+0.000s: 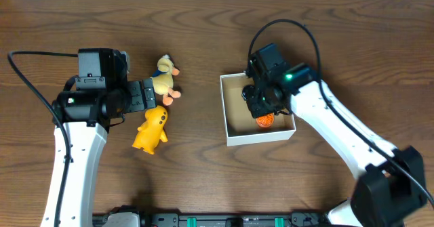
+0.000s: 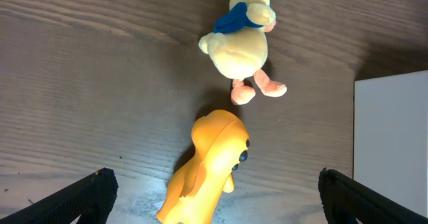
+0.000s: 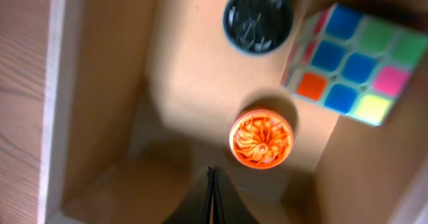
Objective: Pack container
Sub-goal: 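Carry the orange part into the box and release it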
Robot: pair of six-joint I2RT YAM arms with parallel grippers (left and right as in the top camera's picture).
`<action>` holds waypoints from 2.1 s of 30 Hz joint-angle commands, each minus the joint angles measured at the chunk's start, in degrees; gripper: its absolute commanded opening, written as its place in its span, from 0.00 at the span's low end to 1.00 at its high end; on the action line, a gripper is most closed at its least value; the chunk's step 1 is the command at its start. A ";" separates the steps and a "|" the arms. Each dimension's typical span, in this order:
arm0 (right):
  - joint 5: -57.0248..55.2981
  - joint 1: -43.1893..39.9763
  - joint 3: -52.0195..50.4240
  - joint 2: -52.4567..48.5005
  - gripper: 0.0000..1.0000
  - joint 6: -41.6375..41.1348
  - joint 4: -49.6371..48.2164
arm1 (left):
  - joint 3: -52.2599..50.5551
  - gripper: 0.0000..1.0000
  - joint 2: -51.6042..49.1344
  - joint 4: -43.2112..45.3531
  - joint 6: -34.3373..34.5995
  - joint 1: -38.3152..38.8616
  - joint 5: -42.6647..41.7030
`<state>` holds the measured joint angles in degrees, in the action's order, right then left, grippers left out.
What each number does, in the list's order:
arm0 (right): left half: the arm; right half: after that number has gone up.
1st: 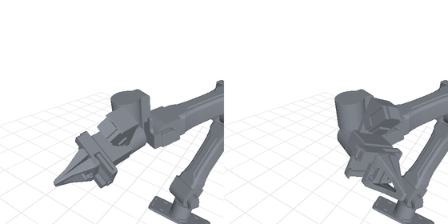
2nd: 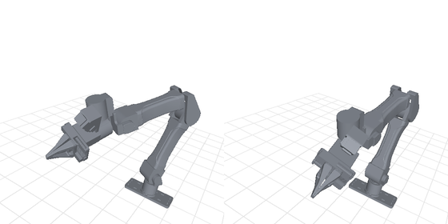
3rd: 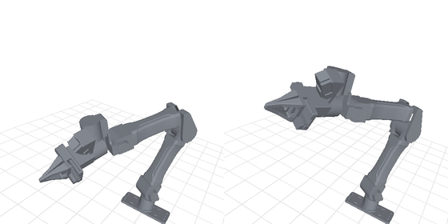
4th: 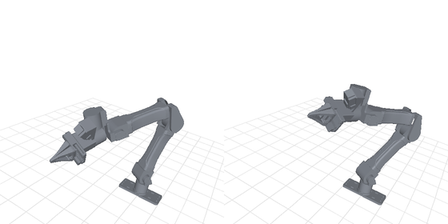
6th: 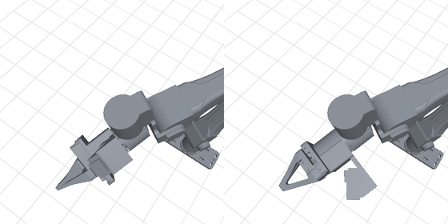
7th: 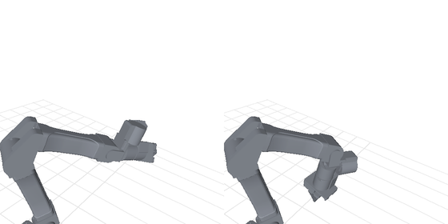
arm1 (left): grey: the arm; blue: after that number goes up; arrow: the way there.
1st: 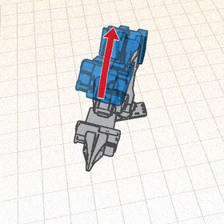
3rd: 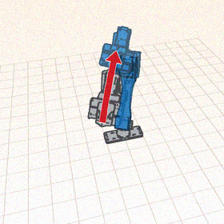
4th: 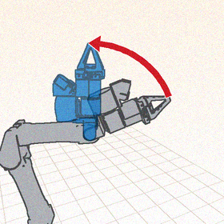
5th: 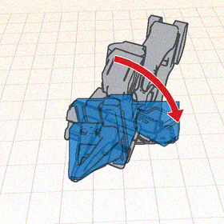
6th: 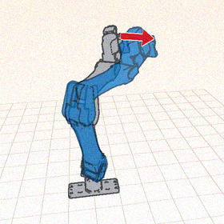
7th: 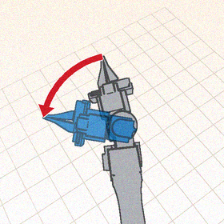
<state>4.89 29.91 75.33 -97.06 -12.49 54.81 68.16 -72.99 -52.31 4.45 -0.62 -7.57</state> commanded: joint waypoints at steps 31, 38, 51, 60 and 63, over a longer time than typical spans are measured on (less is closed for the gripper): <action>-13.33 2.25 -0.11 -17.62 0.06 -8.72 0.92 | -0.28 0.98 -0.48 -0.13 -0.37 0.11 -0.39; -18.05 2.25 -0.11 -17.59 0.07 -10.82 -2.78 | -0.28 0.98 -0.48 -0.15 -0.37 0.11 -0.39; -17.11 2.36 0.07 -17.57 0.09 -11.98 -2.12 | -0.28 0.98 -0.48 -0.13 -0.37 0.11 -0.39; -15.15 2.86 0.42 -13.60 0.09 -8.15 -2.99 | -0.28 0.98 -0.48 -0.13 -0.37 0.11 -0.37; -14.93 2.62 0.44 -10.78 0.09 -8.17 -3.93 | -0.28 0.98 -0.48 -0.13 -0.37 0.11 -0.37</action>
<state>-10.11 32.16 75.24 -112.16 -21.76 51.22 68.16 -72.99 -52.29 4.45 -0.62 -7.55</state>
